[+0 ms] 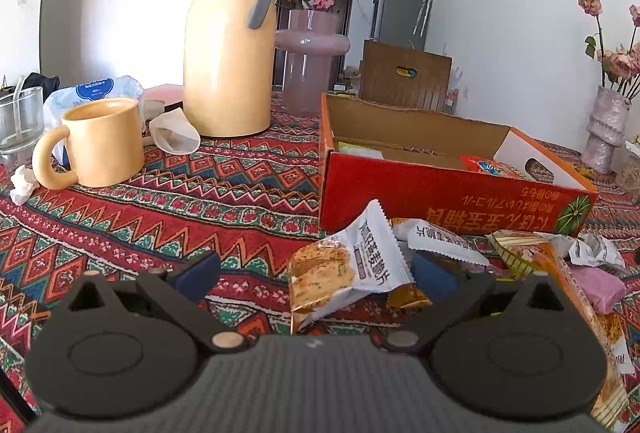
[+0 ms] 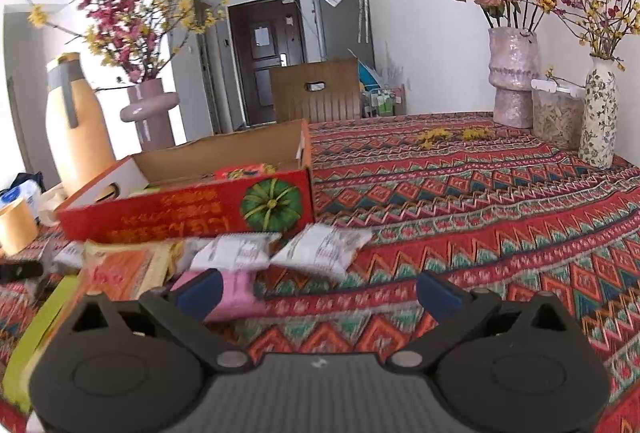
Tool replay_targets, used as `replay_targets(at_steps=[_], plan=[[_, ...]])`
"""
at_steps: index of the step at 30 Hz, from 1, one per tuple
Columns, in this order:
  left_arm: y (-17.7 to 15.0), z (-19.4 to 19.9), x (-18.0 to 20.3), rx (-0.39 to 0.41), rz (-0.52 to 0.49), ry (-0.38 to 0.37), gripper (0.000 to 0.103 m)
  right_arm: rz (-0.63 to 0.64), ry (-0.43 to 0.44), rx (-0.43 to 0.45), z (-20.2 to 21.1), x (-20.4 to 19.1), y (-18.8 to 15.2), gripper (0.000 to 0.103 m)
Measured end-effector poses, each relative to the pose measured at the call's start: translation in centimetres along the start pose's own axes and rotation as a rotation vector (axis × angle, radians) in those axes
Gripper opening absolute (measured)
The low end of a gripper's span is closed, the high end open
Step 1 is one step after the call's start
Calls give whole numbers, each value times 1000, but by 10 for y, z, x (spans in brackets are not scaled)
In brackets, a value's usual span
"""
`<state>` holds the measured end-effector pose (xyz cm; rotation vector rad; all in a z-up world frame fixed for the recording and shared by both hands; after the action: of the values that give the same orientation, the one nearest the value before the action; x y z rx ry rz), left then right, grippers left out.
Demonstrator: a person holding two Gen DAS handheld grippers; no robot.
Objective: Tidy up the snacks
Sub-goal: 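Move both tools back to the pile and grasp a white packet with the right tool, then grasp the cookie packet with the left tool while the right tool holds the white packet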
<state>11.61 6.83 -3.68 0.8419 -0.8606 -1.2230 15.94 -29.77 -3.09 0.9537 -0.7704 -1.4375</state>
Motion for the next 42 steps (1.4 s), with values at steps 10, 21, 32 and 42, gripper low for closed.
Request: replay_targets(at_steps=[10, 21, 32, 42], plan=[[-1, -1, 0, -13, 5, 0, 103, -52, -69, -171, -88, 5, 28, 90], [-1, -2, -2, -18, 16, -12, 103, -6, -90, -124, -72, 6, 20, 40], [-1, -1, -2, -15, 19, -7, 103, 24, -37, 91, -15, -1, 3, 40], [-2, 0, -2, -10, 23, -5, 103, 16, -27, 74, -24, -2, -2, 40]])
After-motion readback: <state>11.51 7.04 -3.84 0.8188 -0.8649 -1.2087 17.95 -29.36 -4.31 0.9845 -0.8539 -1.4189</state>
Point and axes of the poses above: each gripper's, at about its wrist camera, not at the fingertips, and z roughly against the way its jaws point, x to its right, y to its top, the point moved 2 cm from there along -z, roughly the way its jaws point, and after that the axes turned 3 degrees about x, right-handed, at the moved point
